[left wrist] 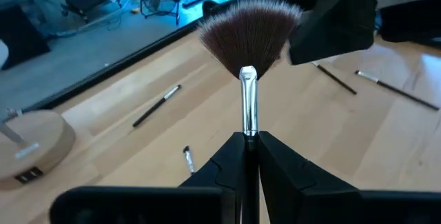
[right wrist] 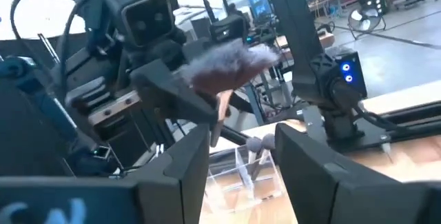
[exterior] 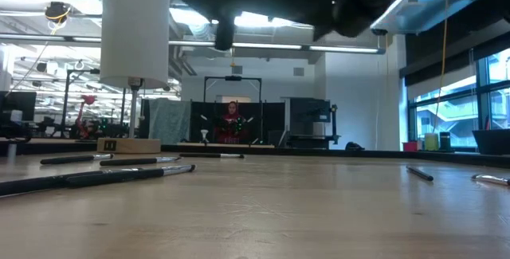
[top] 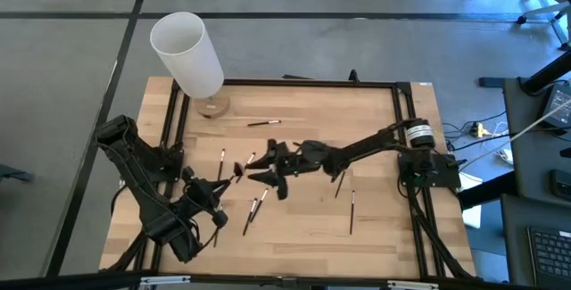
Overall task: Pick & Place Makeup Supplies
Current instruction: Put the makeup brush into the transparent organizer
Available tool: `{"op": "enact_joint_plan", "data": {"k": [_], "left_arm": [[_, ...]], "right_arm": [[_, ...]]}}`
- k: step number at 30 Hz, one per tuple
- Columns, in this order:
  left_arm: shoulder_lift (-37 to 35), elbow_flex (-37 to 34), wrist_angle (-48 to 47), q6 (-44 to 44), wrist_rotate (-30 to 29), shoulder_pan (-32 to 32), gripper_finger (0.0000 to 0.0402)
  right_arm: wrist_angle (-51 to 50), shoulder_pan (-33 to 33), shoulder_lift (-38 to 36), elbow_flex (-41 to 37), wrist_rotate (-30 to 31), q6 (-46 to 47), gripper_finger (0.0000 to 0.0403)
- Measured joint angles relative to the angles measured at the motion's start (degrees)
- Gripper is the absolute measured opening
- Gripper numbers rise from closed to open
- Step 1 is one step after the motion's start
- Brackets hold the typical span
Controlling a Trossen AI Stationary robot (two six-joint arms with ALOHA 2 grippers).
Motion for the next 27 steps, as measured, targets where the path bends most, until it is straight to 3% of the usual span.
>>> {"op": "enact_joint_plan", "data": {"k": [11,22,27], "left_arm": [[0.04,0.0,-0.2,2.24,-1.31,1.59,0.0033],[0.04,0.0,-0.26,2.24,-1.83,1.93,0.0033],[0.04,0.0,-0.26,2.24,-1.26,1.81,0.0033]], "right_arm": [[0.98,2.63,4.93,7.26,8.51,-3.03,0.0165],[1.2,3.02,9.34,13.9,8.68,-1.56,0.0165],[-0.14,3.2,10.18,14.91,10.45,-1.11,0.0133]]}}
